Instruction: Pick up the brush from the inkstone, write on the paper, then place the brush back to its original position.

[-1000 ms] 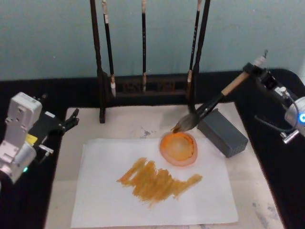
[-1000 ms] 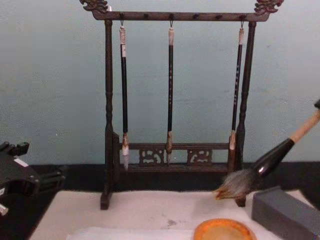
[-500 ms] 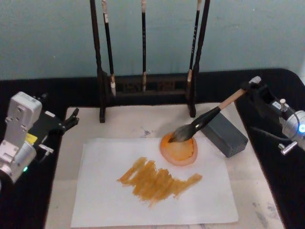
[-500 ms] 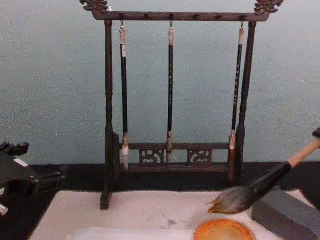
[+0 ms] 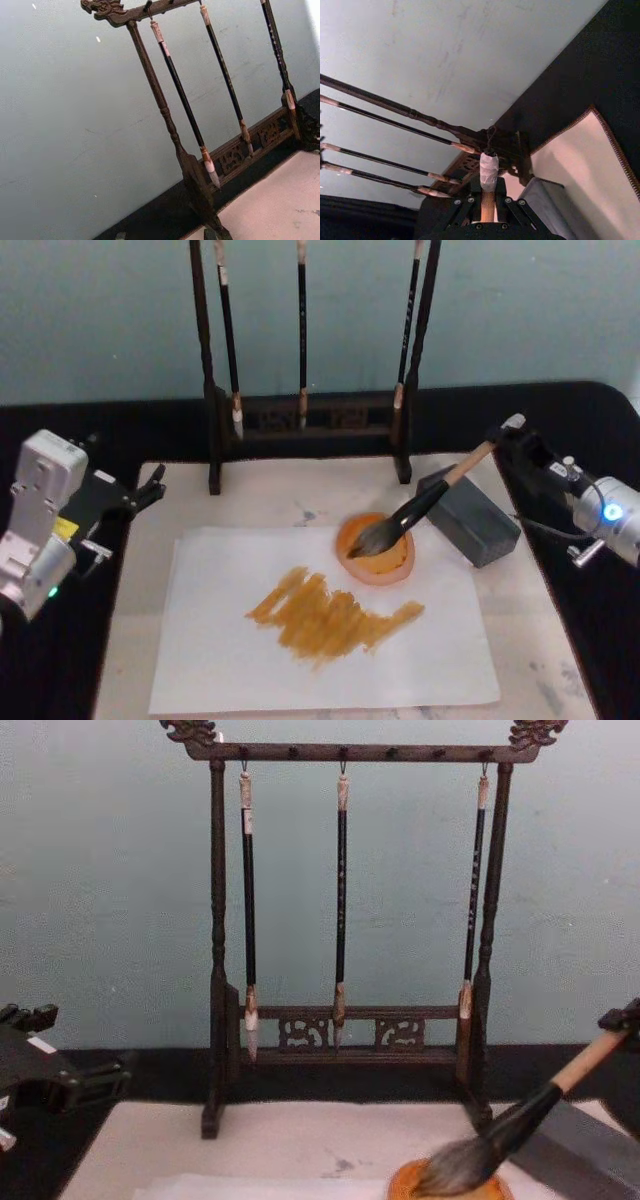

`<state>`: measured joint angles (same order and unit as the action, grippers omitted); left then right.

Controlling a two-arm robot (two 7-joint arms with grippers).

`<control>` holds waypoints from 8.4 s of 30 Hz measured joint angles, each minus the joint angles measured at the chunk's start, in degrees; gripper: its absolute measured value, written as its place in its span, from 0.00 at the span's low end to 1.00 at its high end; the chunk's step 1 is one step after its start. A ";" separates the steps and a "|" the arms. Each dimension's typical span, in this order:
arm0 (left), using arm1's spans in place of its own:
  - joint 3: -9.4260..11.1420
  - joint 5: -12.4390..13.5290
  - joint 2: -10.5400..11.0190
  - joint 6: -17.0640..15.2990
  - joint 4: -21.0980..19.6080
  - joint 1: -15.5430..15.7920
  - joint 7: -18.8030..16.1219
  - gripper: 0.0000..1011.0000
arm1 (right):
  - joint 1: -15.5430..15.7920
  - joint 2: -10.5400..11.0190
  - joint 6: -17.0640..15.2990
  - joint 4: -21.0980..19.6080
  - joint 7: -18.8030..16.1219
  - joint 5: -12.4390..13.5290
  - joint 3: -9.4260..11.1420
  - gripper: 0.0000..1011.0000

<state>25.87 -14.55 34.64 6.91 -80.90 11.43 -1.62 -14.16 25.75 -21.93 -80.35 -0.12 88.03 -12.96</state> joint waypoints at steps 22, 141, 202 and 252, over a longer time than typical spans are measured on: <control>0.00 0.00 0.00 0.00 0.00 0.00 0.00 1.00 | -4.18 0.98 2.80 5.55 -0.88 -1.28 -4.56 0.17; 0.00 0.00 0.00 0.00 0.00 0.00 0.00 1.00 | 6.49 14.65 30.38 -16.27 9.95 -55.01 -20.64 0.99; 0.00 0.01 0.00 0.00 0.00 0.00 0.00 1.00 | 9.02 12.02 28.78 -11.87 5.26 -53.96 -20.41 0.99; 0.00 0.00 0.00 0.00 0.00 0.00 0.00 1.00 | 9.02 12.01 28.77 -11.87 5.26 -53.97 -20.41 0.99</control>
<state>25.86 -14.55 34.65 6.91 -80.90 11.43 -1.62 -5.14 37.76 6.84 -92.22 5.14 34.06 -33.38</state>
